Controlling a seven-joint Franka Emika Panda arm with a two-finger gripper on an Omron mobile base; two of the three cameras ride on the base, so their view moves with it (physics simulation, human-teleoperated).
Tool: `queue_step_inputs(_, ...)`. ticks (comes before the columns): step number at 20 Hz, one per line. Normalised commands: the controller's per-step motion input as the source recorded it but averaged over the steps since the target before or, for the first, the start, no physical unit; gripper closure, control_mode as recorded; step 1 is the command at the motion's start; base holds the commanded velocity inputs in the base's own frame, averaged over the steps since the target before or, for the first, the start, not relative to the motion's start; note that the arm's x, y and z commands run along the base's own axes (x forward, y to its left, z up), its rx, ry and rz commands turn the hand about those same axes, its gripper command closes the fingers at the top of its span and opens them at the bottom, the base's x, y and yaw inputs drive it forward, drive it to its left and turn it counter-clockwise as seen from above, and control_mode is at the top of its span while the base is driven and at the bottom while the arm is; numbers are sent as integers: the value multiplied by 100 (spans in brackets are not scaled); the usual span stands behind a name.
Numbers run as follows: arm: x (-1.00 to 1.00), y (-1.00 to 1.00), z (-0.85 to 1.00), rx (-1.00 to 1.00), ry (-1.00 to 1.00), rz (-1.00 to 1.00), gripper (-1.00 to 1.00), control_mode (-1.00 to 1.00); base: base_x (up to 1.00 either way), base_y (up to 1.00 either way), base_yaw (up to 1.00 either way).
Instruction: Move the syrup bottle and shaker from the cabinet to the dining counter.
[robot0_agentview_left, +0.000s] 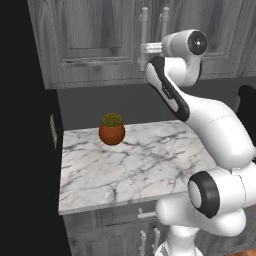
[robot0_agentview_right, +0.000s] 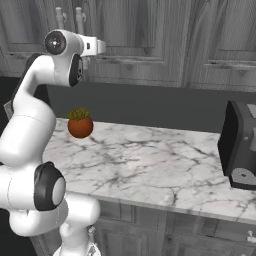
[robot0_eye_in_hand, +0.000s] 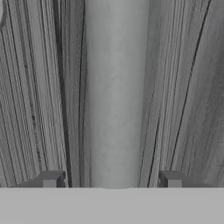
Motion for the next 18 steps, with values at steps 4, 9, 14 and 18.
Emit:
queue_step_inputs(4,0,0,0,0,0,0,100,-100,0,0,0)
queue_step_inputs(9,-38,0,0,0,0,0,100,-100,0,0,0)
queue_step_inputs(14,-100,-4,0,0,-5,0,100,-100,0,0,0)
queue_step_inputs(18,-100,-15,0,0,-10,0,100,-100,0,0,0)
